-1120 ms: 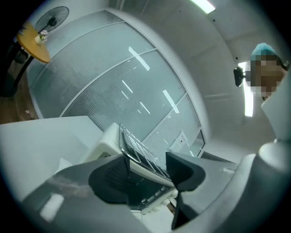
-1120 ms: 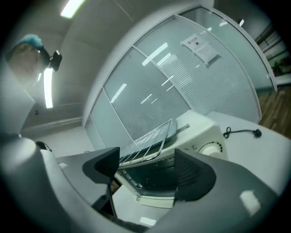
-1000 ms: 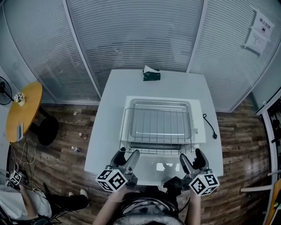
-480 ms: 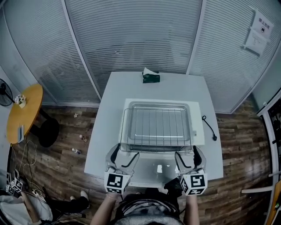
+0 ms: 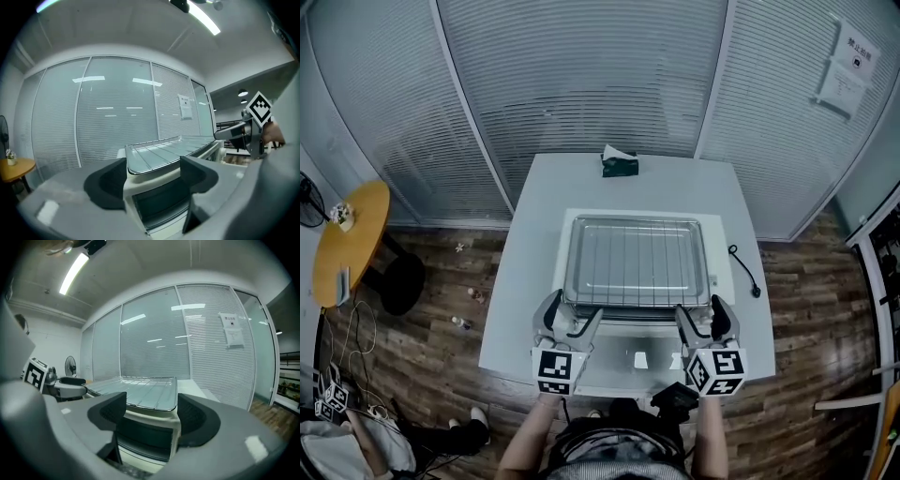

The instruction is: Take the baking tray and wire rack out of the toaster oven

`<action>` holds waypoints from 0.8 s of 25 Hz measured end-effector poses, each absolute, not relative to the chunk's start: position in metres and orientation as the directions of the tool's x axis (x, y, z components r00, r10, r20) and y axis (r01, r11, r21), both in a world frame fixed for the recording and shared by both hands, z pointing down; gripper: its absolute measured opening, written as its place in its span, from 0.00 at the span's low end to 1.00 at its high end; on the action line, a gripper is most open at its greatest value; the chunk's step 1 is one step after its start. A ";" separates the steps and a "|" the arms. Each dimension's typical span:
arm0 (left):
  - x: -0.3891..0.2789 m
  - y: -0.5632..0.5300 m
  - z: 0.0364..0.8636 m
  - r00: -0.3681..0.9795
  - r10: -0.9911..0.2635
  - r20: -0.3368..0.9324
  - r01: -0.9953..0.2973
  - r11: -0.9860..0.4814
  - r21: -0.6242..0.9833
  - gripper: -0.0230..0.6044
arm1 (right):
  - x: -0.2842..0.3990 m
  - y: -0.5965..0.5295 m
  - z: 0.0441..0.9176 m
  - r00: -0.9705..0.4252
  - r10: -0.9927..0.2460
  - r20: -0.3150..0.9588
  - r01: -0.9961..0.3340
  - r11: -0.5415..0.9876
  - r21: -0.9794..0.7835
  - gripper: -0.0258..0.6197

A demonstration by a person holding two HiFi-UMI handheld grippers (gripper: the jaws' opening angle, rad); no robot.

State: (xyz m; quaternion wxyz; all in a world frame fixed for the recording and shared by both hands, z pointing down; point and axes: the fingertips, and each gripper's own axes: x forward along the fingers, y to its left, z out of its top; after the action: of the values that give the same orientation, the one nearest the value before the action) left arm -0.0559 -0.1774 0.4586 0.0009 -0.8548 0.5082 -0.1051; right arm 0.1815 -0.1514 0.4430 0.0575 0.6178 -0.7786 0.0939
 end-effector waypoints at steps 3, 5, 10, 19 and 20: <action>-0.059 -0.165 0.449 0.463 -0.876 0.138 -0.879 -0.474 -0.060 0.63 | 0.180 -0.134 0.435 -0.224 -0.959 0.172 -0.974 0.214 -0.079 0.55; -0.059 -0.147 0.445 0.487 -0.865 0.121 -0.870 -0.493 -0.018 0.63 | 0.171 -0.116 0.434 -0.237 -0.957 0.164 -0.971 0.233 -0.045 0.55; -0.053 -0.086 0.456 0.594 -0.793 0.137 -0.804 -0.589 0.080 0.56 | 0.122 -0.059 0.446 -0.274 -0.946 0.173 -0.959 0.283 0.029 0.42; -0.033 0.004 0.462 0.704 -0.702 0.107 -0.710 -0.689 0.145 0.27 | 0.060 0.017 0.452 -0.332 -0.932 0.143 -0.942 0.334 -0.006 0.21; -0.032 0.011 0.461 0.711 -0.696 0.105 -0.703 -0.696 0.148 0.24 | 0.056 0.024 0.449 -0.331 -0.934 0.137 -0.943 0.334 -0.003 0.20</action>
State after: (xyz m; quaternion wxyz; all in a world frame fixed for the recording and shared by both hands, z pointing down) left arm -0.0319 0.0111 0.4607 -0.0888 -0.9206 0.3798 -0.0203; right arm 0.0562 0.0235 0.4492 0.0551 0.5756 -0.8149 0.0407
